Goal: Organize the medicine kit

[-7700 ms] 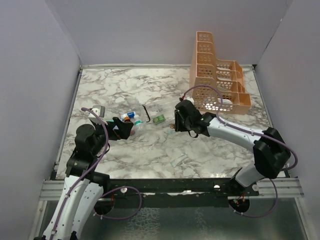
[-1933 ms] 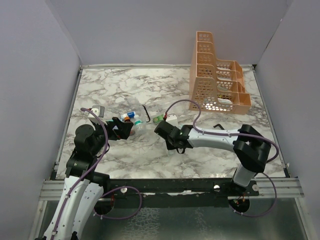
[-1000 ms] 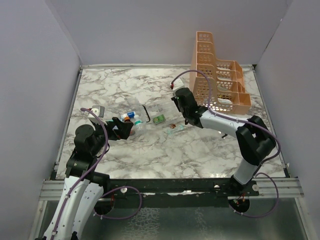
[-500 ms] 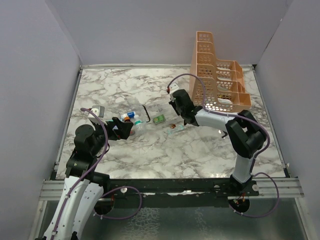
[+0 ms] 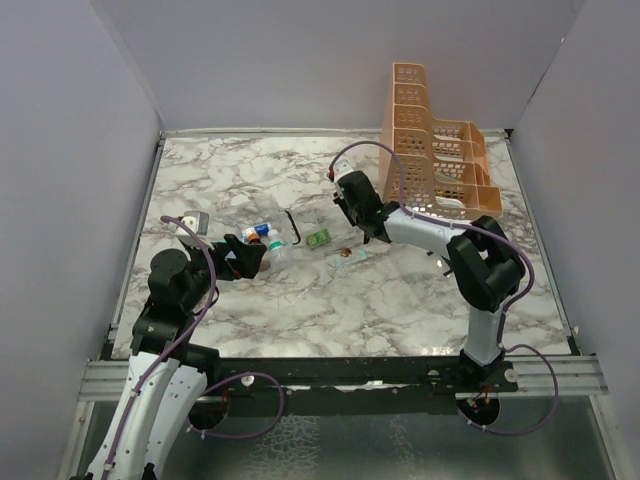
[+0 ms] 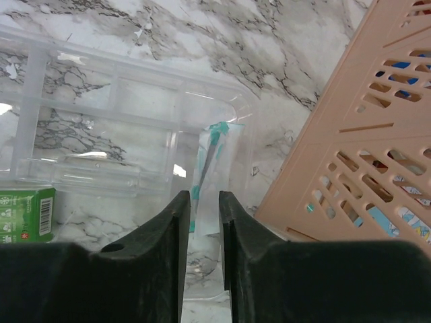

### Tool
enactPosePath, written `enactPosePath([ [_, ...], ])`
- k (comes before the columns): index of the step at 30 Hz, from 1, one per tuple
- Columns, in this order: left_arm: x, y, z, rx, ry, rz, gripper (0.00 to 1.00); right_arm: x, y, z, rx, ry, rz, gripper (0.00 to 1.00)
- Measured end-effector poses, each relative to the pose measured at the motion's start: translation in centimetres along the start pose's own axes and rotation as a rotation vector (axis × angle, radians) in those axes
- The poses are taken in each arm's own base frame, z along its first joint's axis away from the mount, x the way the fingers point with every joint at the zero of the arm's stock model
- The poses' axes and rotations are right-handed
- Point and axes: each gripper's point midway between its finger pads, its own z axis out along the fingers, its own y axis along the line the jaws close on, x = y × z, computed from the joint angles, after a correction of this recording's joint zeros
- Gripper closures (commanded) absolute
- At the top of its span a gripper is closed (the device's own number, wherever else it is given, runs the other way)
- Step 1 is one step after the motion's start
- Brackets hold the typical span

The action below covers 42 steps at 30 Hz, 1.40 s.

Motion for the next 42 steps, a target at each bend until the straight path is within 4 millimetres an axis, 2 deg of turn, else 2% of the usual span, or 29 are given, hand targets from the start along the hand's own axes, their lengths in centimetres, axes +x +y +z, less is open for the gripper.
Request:
enactPosePath([
  [6,0.0,0.0,0.0,0.0,0.001,-0.001,0.01,1.0,0.1,-0.4,0.002,0.055,0.036,0.74],
  [10,0.0,0.0,0.0,0.0,0.0,-0.001,0.01,1.9,0.2,-1.6,-0.001,0.107,0.112,0.73],
  [15,0.0,0.1,0.0,-0.004,0.0,-0.004,0.01,1.2,-0.4,-4.2,0.008,0.089,0.248,0.73],
  [18,0.0,0.1,0.0,-0.005,0.001,-0.004,0.01,0.5,-0.8,-4.6,0.024,0.067,0.297,0.74],
  [22,0.0,0.1,0.1,-0.005,0.001,-0.005,0.01,0.4,-0.9,-3.5,0.056,0.064,0.307,0.78],
  [30,0.0,0.2,0.1,-0.007,0.003,-0.005,0.01,1.2,-1.0,1.4,0.124,0.105,0.303,0.86],
  [37,0.1,0.2,0.2,-0.009,0.007,-0.006,0.01,2.7,-1.1,3.1,0.144,0.14,0.295,0.9],
  [42,0.1,0.2,0.2,-0.009,0.007,-0.006,0.01,3.5,-0.9,3.4,0.14,0.157,0.288,0.91],
])
